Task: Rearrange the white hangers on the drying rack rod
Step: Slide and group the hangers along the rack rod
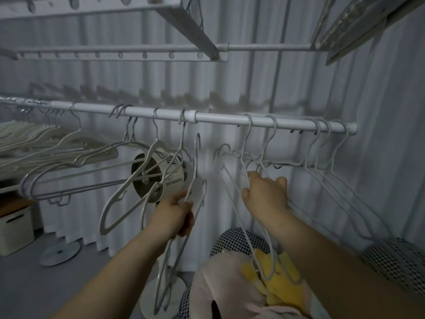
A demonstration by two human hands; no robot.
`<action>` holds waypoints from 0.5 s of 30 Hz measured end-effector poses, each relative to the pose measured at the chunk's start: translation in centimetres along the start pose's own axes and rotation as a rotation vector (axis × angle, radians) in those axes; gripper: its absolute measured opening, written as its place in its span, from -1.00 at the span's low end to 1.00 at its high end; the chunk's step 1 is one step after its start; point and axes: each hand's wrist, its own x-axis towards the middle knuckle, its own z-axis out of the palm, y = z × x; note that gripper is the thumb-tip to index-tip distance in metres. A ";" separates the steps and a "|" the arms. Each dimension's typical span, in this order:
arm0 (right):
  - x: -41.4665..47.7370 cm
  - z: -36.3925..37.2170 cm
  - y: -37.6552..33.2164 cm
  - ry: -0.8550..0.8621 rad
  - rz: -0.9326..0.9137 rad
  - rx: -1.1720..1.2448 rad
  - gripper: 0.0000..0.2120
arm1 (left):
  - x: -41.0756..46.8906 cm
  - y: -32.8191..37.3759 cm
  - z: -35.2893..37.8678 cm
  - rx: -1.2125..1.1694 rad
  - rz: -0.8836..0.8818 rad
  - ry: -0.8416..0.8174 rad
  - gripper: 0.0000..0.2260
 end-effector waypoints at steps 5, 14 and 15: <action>-0.3 0.1 -0.1 0.059 0.008 0.111 -0.62 | 0.3 1.2 0.2 -0.034 0.086 -0.001 -0.66; -1.3 -1.4 1.0 0.046 0.025 0.263 -0.59 | 0.2 3.3 2.4 0.003 0.163 -0.032 -0.64; -1.4 -1.6 1.0 0.036 0.027 0.279 -0.58 | -0.1 3.4 2.5 0.010 0.177 -0.038 -0.65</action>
